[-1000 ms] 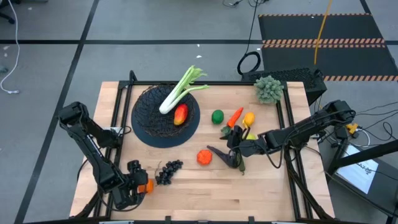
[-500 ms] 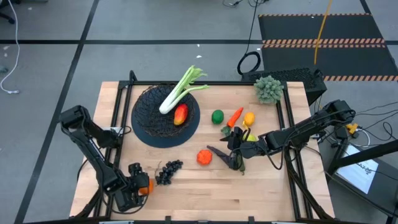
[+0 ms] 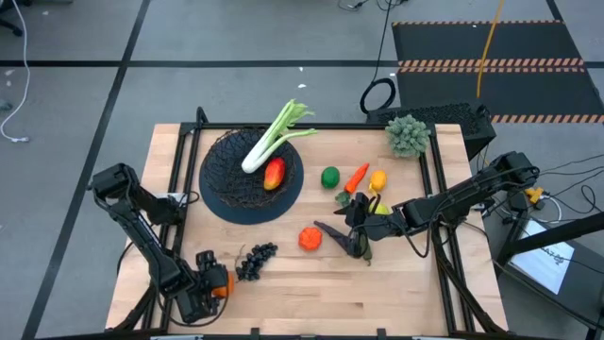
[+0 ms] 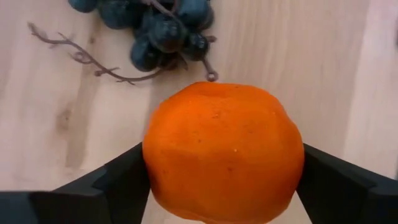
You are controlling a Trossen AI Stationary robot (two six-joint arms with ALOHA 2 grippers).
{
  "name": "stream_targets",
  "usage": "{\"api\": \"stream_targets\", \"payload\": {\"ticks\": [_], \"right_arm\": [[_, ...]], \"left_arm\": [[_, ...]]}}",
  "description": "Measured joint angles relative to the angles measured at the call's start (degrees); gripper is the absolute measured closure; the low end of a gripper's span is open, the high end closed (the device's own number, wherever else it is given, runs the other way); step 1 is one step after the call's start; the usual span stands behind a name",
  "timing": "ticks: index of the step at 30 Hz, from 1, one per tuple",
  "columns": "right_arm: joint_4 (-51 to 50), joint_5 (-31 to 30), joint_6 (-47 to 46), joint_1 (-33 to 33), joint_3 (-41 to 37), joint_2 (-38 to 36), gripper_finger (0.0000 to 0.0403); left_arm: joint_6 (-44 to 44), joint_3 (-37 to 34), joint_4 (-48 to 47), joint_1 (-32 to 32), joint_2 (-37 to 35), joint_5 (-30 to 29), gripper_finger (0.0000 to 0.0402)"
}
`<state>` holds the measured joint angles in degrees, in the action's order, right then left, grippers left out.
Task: Build produce basket
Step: Put the orange into the black basket
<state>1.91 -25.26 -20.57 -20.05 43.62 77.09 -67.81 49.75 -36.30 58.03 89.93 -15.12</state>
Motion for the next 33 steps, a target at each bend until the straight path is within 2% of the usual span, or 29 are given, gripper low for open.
{"api": "stream_targets", "payload": {"ticks": [4, 8, 12, 15, 19, 25, 33], "right_arm": [[0.0, 0.0, -2.0, 0.0, 0.0, 0.0, 0.0067], [0.0, 0.0, -3.0, -0.5, 0.0, 0.0, 0.0067], [-0.1, 0.0, -1.9, -0.8, 0.0, 0.3, 0.0067], [-0.1, -0.1, 0.1, -0.7, 0.0, 0.3, 0.0067], [-0.1, -0.1, 2.8, -0.7, 0.0, 0.3, 0.0067], [-0.1, -0.1, 5.9, -0.6, 0.0, 0.3, 0.0067], [0.0, -0.2, 8.2, -0.5, 0.0, 0.3, 0.0067]], "left_arm": [[1.6, 2.5, -0.1, -0.2, 0.0, 1.9, 0.0068], [7.7, 7.6, -2.2, -1.1, 0.0, 2.2, 0.0049], [15.7, 14.5, -9.2, -3.8, 0.0, 0.3, 0.0052], [21.6, 20.1, -16.5, -6.6, 0.0, -3.3, 0.0065], [30.2, 26.5, -25.3, -11.3, 0.0, -7.5, 0.0071], [40.4, 34.3, -36.0, -20.4, 0.0, -13.9, 0.0059], [52.0, 36.8, -41.6, -35.0, 0.0, -15.3, 0.0064]]}}
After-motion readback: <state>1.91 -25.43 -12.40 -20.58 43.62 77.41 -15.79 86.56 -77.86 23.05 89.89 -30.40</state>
